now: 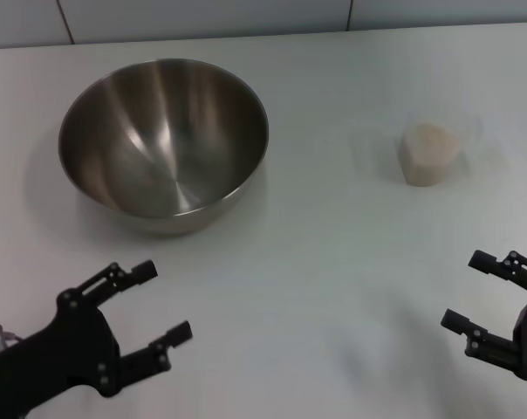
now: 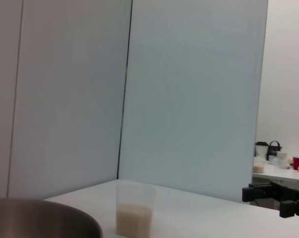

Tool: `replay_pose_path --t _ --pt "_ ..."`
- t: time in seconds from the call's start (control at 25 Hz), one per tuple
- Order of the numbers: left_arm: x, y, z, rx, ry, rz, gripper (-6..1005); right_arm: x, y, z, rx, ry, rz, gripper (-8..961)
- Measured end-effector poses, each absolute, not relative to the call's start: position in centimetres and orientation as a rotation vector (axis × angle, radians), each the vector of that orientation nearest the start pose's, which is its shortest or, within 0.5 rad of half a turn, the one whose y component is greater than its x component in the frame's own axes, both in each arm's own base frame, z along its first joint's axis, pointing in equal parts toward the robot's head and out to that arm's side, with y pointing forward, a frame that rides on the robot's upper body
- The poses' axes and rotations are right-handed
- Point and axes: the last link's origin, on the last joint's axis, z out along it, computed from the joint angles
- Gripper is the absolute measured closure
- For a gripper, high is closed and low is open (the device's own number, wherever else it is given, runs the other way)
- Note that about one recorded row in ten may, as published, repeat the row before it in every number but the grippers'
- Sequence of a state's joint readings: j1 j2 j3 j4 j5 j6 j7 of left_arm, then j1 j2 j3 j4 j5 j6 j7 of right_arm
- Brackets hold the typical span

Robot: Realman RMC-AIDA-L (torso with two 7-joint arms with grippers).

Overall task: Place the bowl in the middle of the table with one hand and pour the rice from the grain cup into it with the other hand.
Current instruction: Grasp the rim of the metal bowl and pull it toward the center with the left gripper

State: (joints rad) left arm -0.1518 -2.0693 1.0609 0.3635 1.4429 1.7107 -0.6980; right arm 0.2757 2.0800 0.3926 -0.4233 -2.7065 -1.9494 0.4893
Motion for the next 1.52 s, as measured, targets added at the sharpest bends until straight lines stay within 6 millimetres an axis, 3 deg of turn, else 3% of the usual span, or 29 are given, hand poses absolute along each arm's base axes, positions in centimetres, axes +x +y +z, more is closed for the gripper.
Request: replay_pose_path --t 0.28,0.32,0.36,0.48,0.52,0.56,0.68,1.0,1.52 --pt "-31.4 20.9 -0.7 -2.209 -0.437 -1.16 173 34.6 17.7 0.2 -2.376 0.301 0.878 171" --pt "-31.9 22.0 0.7 -2.093 -0.531 -1.208 173 34.5 17.8 0.2 -2.373 0.301 0.883 171" --pt "-31.9 22.0 0.7 -2.093 -0.531 -1.208 173 34.4 17.9 0.1 -2.371 0.301 0.889 171" --pt "-32.5 24.1 2.5 -2.014 -0.711 -1.248 173 34.4 18.2 0.0 -2.369 0.303 0.885 170" --pt "-32.7 25.7 3.3 -2.02 -0.814 -1.223 173 34.4 18.4 -0.1 -2.368 0.304 0.882 170" --pt "-32.7 25.7 3.3 -2.02 -0.814 -1.223 173 34.3 18.6 -0.2 -2.369 0.304 0.882 170" --pt "-32.5 28.5 3.9 -2.061 -0.93 -1.097 173 34.2 19.1 -0.3 -2.37 0.3 0.882 170" --pt "-31.4 33.6 4.7 -2.102 -1.12 -0.829 174 33.5 20.5 -0.4 -2.34 0.279 0.91 171" --pt "-28.5 37.5 6.3 -2.15 -1.277 -0.394 174 32.8 22.2 -0.8 -2.265 0.291 0.943 171"
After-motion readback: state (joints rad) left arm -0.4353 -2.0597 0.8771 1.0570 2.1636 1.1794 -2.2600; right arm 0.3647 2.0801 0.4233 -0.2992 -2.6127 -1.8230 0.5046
